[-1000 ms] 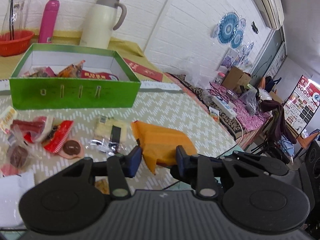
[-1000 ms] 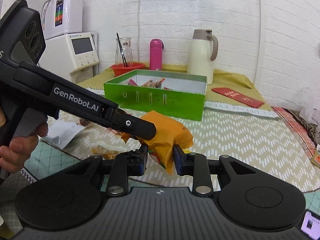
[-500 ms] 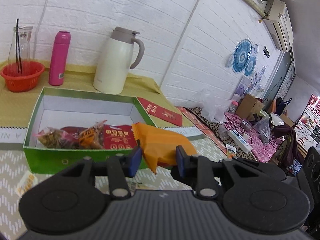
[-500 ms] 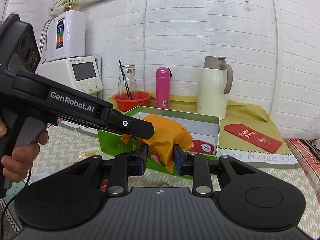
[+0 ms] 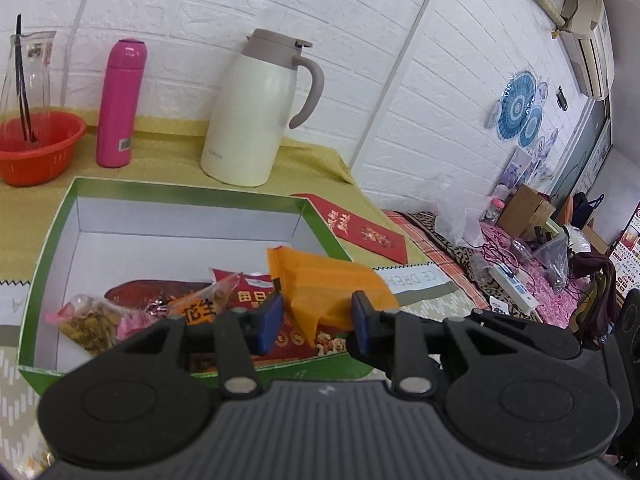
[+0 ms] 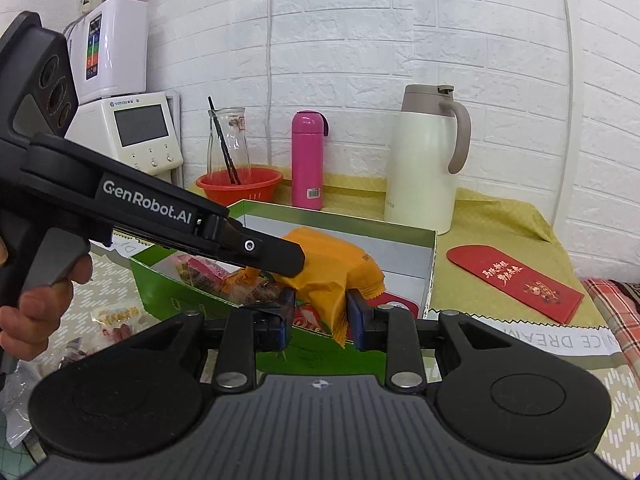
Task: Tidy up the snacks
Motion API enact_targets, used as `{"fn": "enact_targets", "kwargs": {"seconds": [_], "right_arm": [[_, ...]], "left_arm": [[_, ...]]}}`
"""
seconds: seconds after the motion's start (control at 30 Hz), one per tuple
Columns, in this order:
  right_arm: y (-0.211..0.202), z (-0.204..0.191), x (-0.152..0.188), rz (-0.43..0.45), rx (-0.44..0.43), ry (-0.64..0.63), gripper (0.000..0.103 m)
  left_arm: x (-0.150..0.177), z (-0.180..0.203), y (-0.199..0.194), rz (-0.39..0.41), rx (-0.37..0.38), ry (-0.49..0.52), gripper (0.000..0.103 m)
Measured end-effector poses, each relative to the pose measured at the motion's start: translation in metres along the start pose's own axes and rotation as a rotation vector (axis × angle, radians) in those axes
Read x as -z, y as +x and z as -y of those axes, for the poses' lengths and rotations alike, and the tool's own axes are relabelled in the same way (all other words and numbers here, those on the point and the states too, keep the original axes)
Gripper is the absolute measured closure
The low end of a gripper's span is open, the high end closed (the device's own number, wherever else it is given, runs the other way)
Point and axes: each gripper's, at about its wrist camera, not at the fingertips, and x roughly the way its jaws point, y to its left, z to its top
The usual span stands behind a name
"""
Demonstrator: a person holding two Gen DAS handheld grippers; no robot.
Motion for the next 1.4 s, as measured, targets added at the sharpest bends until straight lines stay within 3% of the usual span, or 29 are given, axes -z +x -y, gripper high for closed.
{"fn": "enact_targets", "kwargs": {"seconds": [0.13, 0.2, 0.23, 0.33, 0.4, 0.43, 0.47, 0.53, 1.07, 1.4], "right_arm": [[0.017, 0.002, 0.001, -0.030, 0.017, -0.037, 0.042], [0.025, 0.001, 0.003, -0.045, 0.040, -0.064, 0.018], [0.024, 0.000, 0.004, -0.033, 0.054, -0.072, 0.000], [0.020, -0.002, 0.007, -0.010, 0.059, -0.092, 0.000], [0.018, -0.004, 0.008, -0.015, 0.056, -0.106, 0.000], [0.018, -0.005, 0.009, -0.015, 0.061, -0.113, 0.000], [0.017, -0.007, 0.009, -0.014, 0.067, -0.118, 0.000], [0.013, -0.009, 0.009, -0.011, 0.070, -0.122, 0.000], [-0.044, -0.032, 0.004, 0.030, 0.064, -0.101, 0.000], [-0.099, -0.054, 0.022, -0.056, 0.043, -0.109, 0.000]], "left_arm": [[-0.002, -0.004, 0.014, -0.019, -0.036, 0.026, 0.073], [0.000, -0.007, 0.016, -0.014, -0.054, 0.020, 0.044], [0.001, -0.008, 0.014, 0.001, -0.059, 0.012, 0.042], [0.004, -0.009, 0.008, 0.020, -0.052, -0.001, 0.034], [0.006, -0.006, 0.003, 0.039, -0.087, -0.010, 0.024], [0.006, -0.004, 0.001, 0.050, -0.120, -0.011, 0.016], [0.007, -0.001, -0.002, 0.072, -0.169, -0.012, 0.000], [0.009, 0.005, -0.008, 0.098, -0.209, 0.009, 0.000], [0.024, 0.034, -0.065, 0.105, -0.250, 0.049, 0.000], [0.059, 0.061, -0.133, 0.115, -0.235, 0.059, 0.000]]}}
